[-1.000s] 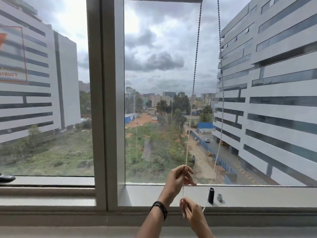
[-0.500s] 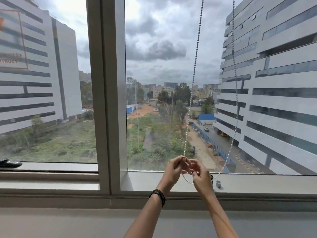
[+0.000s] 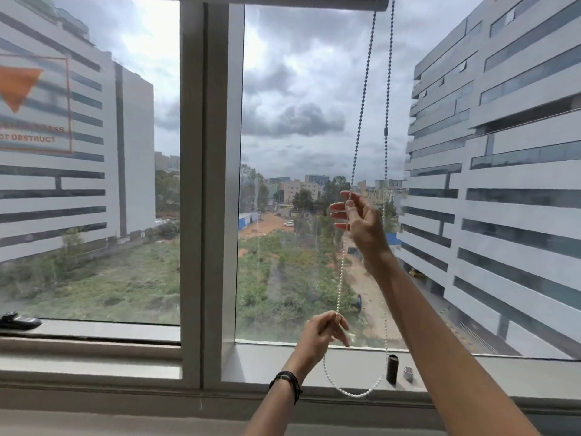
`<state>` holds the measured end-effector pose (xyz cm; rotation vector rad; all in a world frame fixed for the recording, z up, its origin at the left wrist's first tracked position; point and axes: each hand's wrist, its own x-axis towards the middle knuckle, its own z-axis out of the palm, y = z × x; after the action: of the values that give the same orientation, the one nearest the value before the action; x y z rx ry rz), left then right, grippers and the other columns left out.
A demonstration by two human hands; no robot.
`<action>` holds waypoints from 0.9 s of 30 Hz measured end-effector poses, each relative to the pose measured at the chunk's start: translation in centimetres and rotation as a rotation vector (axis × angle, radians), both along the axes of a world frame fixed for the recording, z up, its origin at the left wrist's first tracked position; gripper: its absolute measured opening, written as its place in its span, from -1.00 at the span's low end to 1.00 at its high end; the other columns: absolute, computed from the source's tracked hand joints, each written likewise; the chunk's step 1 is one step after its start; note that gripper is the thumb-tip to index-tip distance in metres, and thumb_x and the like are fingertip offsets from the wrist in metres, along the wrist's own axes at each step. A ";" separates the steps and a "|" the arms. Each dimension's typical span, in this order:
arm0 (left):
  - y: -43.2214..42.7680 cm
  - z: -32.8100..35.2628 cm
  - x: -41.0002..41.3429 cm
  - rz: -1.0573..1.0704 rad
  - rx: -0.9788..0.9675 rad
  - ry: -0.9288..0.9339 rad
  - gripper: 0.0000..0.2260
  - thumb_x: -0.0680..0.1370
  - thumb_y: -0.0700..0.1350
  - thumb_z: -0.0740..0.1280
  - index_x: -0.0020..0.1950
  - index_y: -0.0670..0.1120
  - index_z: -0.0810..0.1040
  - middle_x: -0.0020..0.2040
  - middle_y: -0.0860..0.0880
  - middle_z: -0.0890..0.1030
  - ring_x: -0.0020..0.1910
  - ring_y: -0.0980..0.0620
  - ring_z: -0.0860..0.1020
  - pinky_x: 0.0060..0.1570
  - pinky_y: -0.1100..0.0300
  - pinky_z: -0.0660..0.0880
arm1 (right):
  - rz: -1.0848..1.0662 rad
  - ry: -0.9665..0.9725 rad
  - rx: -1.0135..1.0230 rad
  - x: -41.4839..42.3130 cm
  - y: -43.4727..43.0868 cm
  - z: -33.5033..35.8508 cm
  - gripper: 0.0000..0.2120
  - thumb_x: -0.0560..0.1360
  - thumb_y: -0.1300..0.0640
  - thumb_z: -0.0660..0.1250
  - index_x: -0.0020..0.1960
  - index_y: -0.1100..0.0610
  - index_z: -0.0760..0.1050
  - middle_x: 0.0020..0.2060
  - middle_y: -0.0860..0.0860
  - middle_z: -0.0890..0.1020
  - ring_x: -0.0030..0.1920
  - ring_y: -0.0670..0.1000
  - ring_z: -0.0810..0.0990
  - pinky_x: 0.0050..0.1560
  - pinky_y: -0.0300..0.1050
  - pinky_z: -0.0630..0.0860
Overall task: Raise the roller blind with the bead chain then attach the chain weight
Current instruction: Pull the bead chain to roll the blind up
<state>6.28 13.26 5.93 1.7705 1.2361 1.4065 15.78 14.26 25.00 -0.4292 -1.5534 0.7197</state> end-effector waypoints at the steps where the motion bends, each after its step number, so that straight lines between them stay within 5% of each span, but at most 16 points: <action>1: 0.1 0.1 -0.2 -0.001 0.005 0.018 -0.72 0.66 -0.22 0.09 -0.16 -0.11 0.52 -0.31 -0.26 0.66 -0.38 0.26 0.59 -0.25 0.34 0.42 | -0.003 0.008 0.009 -0.2 0.1 0.9 -0.75 0.62 0.30 0.06 0.24 0.28 0.39 -0.05 0.14 0.60 -0.17 -0.06 0.61 -0.29 -0.37 0.54; 6: 0.8 0.9 -1.7 0.019 0.040 0.101 -0.74 0.65 -0.23 0.11 -0.12 -0.16 0.54 -0.21 -0.37 0.66 -0.34 0.24 0.61 -0.25 0.44 0.44 | -0.020 0.023 0.047 -0.9 0.5 3.6 -0.75 0.61 0.32 0.06 0.24 0.33 0.39 -0.18 0.09 0.58 -0.24 -0.04 0.57 -0.34 -0.34 0.54; 10: 1.9 2.4 -3.2 0.124 0.017 0.236 -0.73 0.63 -0.25 0.12 -0.12 -0.20 0.58 -0.21 -0.26 0.70 -0.17 -0.08 0.67 -0.06 0.16 0.56 | -0.114 -0.052 0.145 -1.4 1.2 3.6 -0.75 0.57 0.43 0.05 0.13 0.38 0.46 -0.29 0.05 0.56 -0.37 -0.13 0.55 -0.40 -0.36 0.50; 13: 2.6 4.3 -4.3 0.126 -0.030 0.300 -0.76 0.63 -0.25 0.12 -0.03 -0.25 0.58 -0.12 -0.28 0.69 -0.17 -0.08 0.66 -0.17 0.30 0.51 | -0.173 -0.098 0.236 -1.4 1.7 3.4 -0.73 0.51 0.52 0.04 0.03 0.41 0.49 -0.34 0.12 0.55 -0.48 -0.21 0.51 -0.46 -0.39 0.43; 17: 2.2 7.9 -4.7 0.053 -0.037 0.116 -0.80 0.63 -0.21 0.16 0.21 -0.21 0.46 -0.01 -0.20 0.63 -0.18 0.15 0.56 -0.21 0.44 0.46 | -0.199 -0.115 0.296 -1.2 2.4 3.4 -0.75 0.50 0.53 0.05 -0.03 0.41 0.49 -0.36 0.09 0.53 -0.48 -0.23 0.52 -0.47 -0.42 0.42; 21: 1.3 13.2 -4.1 0.041 0.107 -0.159 -0.80 0.64 -0.17 0.14 0.22 -0.15 0.45 0.04 -0.11 0.61 -0.03 0.07 0.56 -0.05 0.28 0.48 | -0.195 -0.117 0.290 -0.7 3.1 3.1 -0.79 0.53 0.48 0.08 -0.03 0.38 0.48 -0.35 0.03 0.53 -0.45 -0.16 0.53 -0.45 -0.39 0.45; 25: 0.7 19.8 -2.9 0.009 0.264 -0.184 -0.80 0.64 -0.17 0.12 0.21 -0.15 0.46 0.09 -0.15 0.58 -0.02 0.05 0.55 -0.04 0.27 0.50 | -0.178 -0.140 0.297 -0.3 3.4 3.5 -0.79 0.53 0.48 0.10 -0.07 0.31 0.48 -0.37 0.06 0.53 -0.44 0.00 0.49 -0.47 -0.37 0.45; 27: 0.5 23.0 -2.2 0.009 0.337 -0.173 -0.76 0.65 -0.18 0.10 0.24 -0.23 0.43 0.13 -0.27 0.57 0.01 -0.04 0.54 -0.03 0.22 0.50 | -0.181 -0.139 0.312 -0.1 3.5 3.5 -0.75 0.53 0.48 0.10 -0.13 0.23 0.46 -0.39 0.04 0.52 -0.47 -0.07 0.48 -0.49 -0.36 0.45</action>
<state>4.08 13.77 28.89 1.8105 0.9603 1.8163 15.66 17.73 28.52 -0.3858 -1.6986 0.3050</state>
